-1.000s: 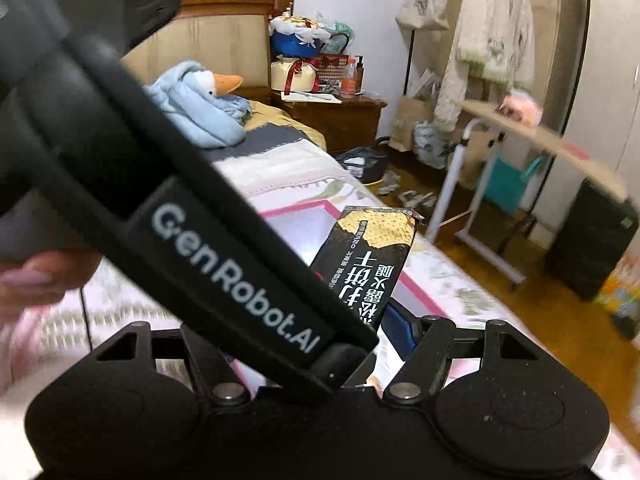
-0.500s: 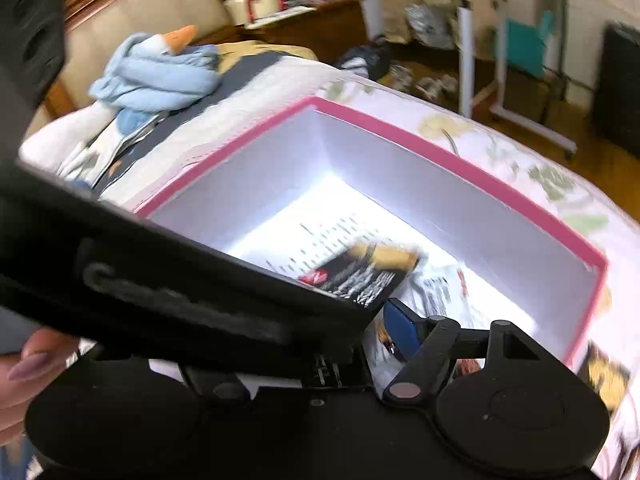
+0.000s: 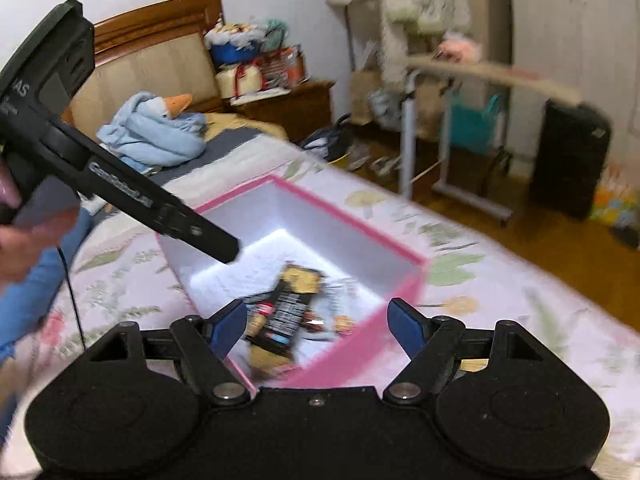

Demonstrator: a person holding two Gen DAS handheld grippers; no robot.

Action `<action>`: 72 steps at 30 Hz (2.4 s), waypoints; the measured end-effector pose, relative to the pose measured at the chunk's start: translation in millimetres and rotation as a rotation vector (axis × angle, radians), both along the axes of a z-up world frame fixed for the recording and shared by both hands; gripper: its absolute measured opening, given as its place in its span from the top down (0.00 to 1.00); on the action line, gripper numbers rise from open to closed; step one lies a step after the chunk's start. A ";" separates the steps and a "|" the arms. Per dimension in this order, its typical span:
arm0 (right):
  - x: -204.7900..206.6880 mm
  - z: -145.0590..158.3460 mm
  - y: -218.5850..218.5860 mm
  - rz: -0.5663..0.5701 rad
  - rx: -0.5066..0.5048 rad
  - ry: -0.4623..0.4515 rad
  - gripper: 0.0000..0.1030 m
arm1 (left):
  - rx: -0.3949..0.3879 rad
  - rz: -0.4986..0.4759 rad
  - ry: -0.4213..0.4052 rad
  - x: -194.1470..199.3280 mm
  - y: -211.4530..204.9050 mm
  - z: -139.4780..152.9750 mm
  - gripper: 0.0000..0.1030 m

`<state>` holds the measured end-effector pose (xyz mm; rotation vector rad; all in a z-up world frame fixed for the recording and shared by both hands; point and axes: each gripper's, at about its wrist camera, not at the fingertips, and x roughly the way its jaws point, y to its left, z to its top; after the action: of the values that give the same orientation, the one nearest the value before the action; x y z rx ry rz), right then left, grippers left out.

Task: Organize snacks
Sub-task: 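Move both tools toward the clear bags of coated nuts, then grasp a white snack bar with the left tool while the right tool grasps another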

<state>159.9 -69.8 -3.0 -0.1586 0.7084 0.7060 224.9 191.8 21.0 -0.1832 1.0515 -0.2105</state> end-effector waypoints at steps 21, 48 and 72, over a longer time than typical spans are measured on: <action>-23.2 18.6 -174.4 -0.430 0.008 0.003 0.24 | -0.011 -0.343 -0.040 0.2 -188.9 -12.2 0.51; -58.4 -132.9 -234.8 -0.351 -0.460 0.340 0.52 | -0.018 -0.289 0.053 38.9 -246.7 -159.5 0.49; -74.1 -125.8 -216.6 -0.635 0.030 0.560 0.70 | -0.028 -0.271 0.045 26.6 -242.1 -182.4 0.66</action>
<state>85.8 -286.4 -128.8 0.2991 1.2084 0.1371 251.5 -50.3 -161.5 -0.0703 1.1176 -0.4678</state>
